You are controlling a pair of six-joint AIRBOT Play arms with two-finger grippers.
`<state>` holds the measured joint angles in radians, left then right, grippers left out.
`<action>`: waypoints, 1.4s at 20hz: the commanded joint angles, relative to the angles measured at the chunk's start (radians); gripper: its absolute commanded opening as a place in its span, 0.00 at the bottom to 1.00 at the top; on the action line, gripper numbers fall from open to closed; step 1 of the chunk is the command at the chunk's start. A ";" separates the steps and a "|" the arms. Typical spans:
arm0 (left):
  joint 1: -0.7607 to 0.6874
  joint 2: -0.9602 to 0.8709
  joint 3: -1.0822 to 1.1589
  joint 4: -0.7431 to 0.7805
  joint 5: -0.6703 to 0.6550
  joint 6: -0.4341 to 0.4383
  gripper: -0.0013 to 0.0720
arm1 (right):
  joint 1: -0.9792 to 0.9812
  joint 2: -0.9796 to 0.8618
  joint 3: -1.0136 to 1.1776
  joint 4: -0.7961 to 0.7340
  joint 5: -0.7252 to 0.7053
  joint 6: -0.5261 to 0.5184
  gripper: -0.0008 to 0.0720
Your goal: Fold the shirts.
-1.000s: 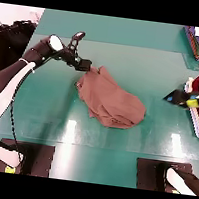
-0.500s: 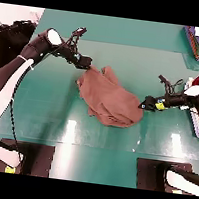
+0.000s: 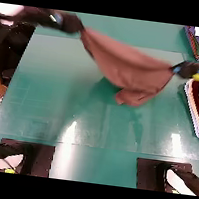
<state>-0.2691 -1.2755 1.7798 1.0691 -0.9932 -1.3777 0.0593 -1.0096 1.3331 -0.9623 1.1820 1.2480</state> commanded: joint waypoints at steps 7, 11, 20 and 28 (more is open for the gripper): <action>0.000 0.388 0.155 0.011 0.099 -0.002 0.05 | -0.111 0.243 0.336 -0.009 0.002 0.000 0.04; 0.000 0.367 0.147 0.013 0.049 -0.003 0.05 | -0.111 0.234 0.358 -0.006 0.022 0.025 0.04; 0.000 -0.041 0.147 0.194 -0.357 -0.033 0.05 | 0.138 -0.158 0.289 -0.116 0.115 0.106 0.04; 0.038 -0.518 0.147 0.318 -0.272 -0.097 0.05 | 0.204 -0.614 0.244 -0.173 -0.008 0.117 0.04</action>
<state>-0.2523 -1.6566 1.9259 1.3407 -1.3235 -1.4376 0.2504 -1.4902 1.5566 -1.1324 1.2102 1.3605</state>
